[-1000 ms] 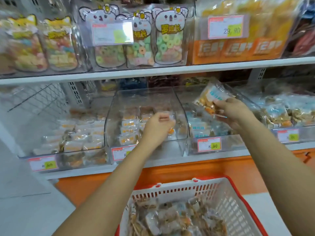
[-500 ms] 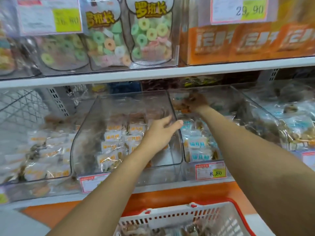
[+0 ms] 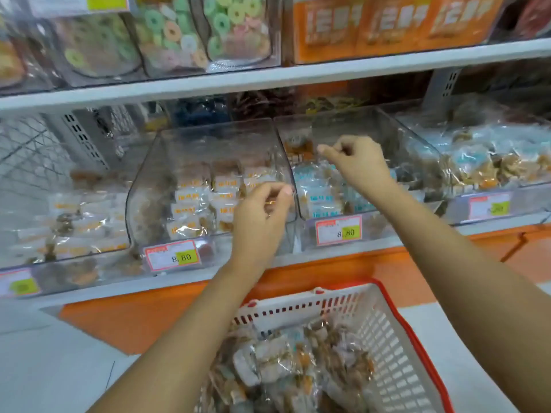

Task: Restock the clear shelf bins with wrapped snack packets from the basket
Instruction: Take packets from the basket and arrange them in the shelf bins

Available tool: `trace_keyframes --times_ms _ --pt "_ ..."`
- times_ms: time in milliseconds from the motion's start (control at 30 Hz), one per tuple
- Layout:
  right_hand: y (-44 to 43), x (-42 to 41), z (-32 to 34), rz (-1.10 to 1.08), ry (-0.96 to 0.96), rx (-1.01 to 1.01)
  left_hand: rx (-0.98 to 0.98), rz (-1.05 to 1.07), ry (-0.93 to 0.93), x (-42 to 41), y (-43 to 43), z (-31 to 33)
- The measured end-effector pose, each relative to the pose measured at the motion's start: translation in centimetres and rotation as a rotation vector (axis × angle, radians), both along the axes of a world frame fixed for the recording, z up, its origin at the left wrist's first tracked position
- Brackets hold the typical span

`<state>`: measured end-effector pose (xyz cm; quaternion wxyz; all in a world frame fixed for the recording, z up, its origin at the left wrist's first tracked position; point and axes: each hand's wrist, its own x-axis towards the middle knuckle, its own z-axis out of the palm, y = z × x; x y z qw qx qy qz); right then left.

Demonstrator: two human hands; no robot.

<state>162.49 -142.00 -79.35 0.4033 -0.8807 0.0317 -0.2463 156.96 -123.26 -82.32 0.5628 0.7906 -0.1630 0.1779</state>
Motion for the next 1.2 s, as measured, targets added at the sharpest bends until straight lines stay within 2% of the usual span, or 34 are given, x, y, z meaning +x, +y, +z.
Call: trace_keyframes --times_ms 67,133,200,267,333,400,500,567,733,833,867,900,967,1000,1033,1100,1167,1200 --pt "0.2 -5.3 -1.2 0.061 -0.029 -0.112 0.023 -0.033 -0.049 -3.4 0.9 -2.4" --pt "0.4 -9.8 -3.7 0.135 0.012 -0.166 0.106 -0.069 0.026 -5.9 2.1 -5.6" --pt "0.6 -13.1 -7.3 0.205 0.138 -0.25 0.292 -0.073 0.156 -7.5 3.2 -9.3" --pt "1.0 -15.5 -11.7 0.246 0.359 -0.354 0.507 -0.091 0.364 -8.9 4.1 -12.6" --pt "1.4 -17.3 -16.3 0.303 0.661 -0.4 0.704 -0.157 0.568 -10.1 5.0 -15.6" --pt "2.2 -18.8 -20.7 0.399 0.925 -0.355 0.845 -0.231 0.752 -11.3 6.1 -18.9" --pt "5.0 -20.9 -24.4 0.459 1.104 -0.154 0.908 -0.245 0.921 -13.0 7.3 -22.7" --pt "7.5 -21.7 -25.3 0.422 1.148 -0.027 0.852 -0.235 0.931 -13.8 7.8 -23.7" --pt "11.8 -22.0 -27.6 0.209 1.162 0.082 0.743 -0.22 1.001 -14.1 8.1 -23.4" --pt "11.7 -21.5 -25.8 0.144 1.02 0.092 0.682 -0.262 1.06 -14.6 7.2 -21.5" --pt "11.4 -21.1 -24.6 0.131 0.933 0.118 0.562 -0.28 1.086 -14.7 6.8 -20.5" --pt "11.0 -20.8 -23.2 0.132 0.829 0.131 0.315 -0.282 1.148 -14.8 6.3 -19.1" --pt "9.8 -20.1 -20.0 0.239 0.665 0.06 -0.332 -0.33 1.22 -14.3 5.3 -16.0" --pt "9.1 -19.9 -18.5 0.329 0.603 -0.023 -0.556 -0.353 1.212 -13.8 5.0 -14.5" --pt "8.2 -19.8 -17.0 0.415 0.526 -0.129 -0.666 -0.358 1.189 -13.3 4.7 -13.0" --pt "6.2 -19.7 -14.0 0.571 0.34 -0.313 -0.695 -0.377 1.105 -12.4 4.6 -10.6" --pt "4.0 -19.6 -11.2 0.615 0.238 -0.296 -0.643 -0.378 1.024 -11.5 4.2 -8.6" --pt "3.1 -19.4 -9.7 0.572 0.208 -0.201 -0.629 -0.385 1.008 -11.1 4.0 -7.8"
